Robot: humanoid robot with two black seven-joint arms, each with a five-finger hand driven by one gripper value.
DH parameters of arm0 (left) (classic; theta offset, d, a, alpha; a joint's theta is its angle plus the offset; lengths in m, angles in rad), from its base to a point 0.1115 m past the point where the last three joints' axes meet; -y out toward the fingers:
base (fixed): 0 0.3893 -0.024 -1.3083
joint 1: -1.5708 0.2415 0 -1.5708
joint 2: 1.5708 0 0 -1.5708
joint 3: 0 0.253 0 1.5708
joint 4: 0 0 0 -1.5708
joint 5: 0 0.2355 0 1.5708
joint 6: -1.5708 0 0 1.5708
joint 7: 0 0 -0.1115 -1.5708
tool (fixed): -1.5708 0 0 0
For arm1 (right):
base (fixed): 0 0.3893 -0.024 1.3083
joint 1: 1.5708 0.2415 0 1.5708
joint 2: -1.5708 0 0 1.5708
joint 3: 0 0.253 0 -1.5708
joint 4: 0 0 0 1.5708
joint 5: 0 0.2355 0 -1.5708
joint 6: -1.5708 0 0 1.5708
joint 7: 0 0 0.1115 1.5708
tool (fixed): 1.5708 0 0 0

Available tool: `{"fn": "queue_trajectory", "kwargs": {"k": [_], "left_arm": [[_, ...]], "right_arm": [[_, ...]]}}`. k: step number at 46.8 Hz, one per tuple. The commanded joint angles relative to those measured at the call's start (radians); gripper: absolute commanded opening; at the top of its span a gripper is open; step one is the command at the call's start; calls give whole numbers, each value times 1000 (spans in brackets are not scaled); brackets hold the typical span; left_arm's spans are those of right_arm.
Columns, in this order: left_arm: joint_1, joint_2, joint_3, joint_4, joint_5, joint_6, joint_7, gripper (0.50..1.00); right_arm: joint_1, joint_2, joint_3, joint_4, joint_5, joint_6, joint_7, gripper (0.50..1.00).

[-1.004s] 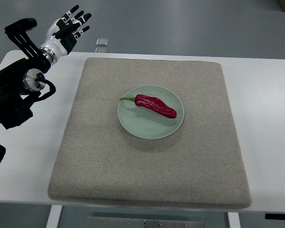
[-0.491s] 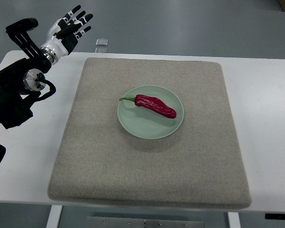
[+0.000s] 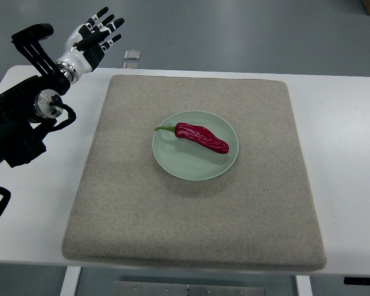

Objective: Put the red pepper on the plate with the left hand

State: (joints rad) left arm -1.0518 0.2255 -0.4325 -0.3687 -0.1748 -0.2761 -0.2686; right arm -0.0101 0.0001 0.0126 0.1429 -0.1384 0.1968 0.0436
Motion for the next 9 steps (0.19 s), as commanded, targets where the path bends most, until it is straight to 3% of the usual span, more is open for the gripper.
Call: {"fn": "queue_trajectory", "kwargs": {"k": [1, 9], "left_arm": [[1, 0, 0, 1, 0, 0, 0, 962], [-2, -2, 0, 1, 0, 3, 0, 962]], "right_arm": [[-2, 0, -2, 6, -1, 0, 4, 928], [-2, 0, -5, 11, -7, -11, 4, 928]]}}
